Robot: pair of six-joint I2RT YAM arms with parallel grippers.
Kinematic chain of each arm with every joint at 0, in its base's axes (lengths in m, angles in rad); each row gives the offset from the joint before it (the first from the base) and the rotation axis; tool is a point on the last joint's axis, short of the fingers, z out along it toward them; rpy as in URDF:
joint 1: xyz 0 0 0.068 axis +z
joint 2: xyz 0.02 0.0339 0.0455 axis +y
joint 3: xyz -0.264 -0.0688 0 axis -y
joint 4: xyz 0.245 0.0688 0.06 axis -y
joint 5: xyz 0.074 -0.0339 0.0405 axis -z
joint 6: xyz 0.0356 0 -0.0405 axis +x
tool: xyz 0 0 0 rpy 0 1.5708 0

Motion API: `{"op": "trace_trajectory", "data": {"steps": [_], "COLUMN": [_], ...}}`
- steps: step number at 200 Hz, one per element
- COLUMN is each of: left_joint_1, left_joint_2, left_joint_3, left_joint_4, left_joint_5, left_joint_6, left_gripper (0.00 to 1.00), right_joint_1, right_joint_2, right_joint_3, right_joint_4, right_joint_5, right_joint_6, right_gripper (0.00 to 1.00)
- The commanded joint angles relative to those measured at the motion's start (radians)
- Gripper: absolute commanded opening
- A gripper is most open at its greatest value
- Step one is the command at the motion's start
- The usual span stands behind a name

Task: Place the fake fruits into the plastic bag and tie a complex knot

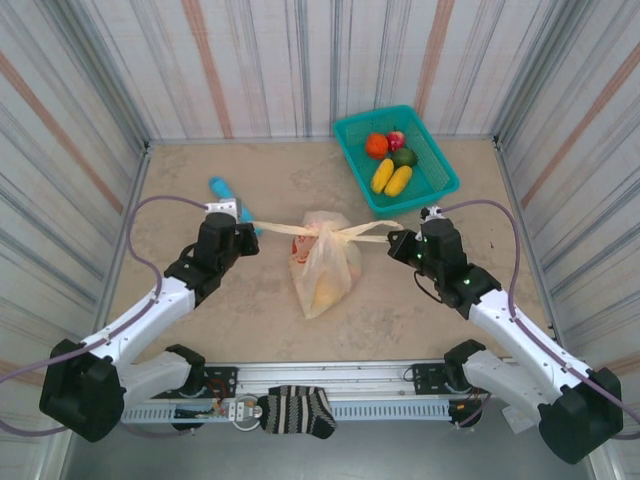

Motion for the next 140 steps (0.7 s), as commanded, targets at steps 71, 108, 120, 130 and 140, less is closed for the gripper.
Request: {"op": "trace_trajectory", "data": {"steps": [71,108,120,130,140], "left_joint_1": [0.002,0.002,0.017,0.062,0.126], "left_joint_2": [-0.247,-0.261,-0.226,-0.188,-0.134], "left_joint_3": [0.077,0.121,0.104,0.080,0.076], "left_joint_4": [-0.164,-0.037,0.067,0.137,0.146], "left_joint_5": [-0.255,-0.380,-0.372,-0.303,-0.253], "left_joint_6": [0.183,0.373,0.472,0.542,0.524], "left_gripper": [0.99,0.99,0.99,0.99,0.99], "right_joint_1": [-0.078,-0.124,-0.156,-0.195,-0.239], "right_joint_2": [-0.129,-0.140,-0.139,-0.126,-0.102], "right_joint_3": [0.183,0.168,0.140,0.125,0.106], "right_joint_4": [-0.120,-0.018,0.054,0.101,0.155], "right_joint_5": [0.093,0.224,0.268,0.264,0.239], "right_joint_6": [-0.291,-0.461,-0.521,-0.566,-0.630], "right_gripper": [0.85,0.99,0.99,0.99,0.99]}}
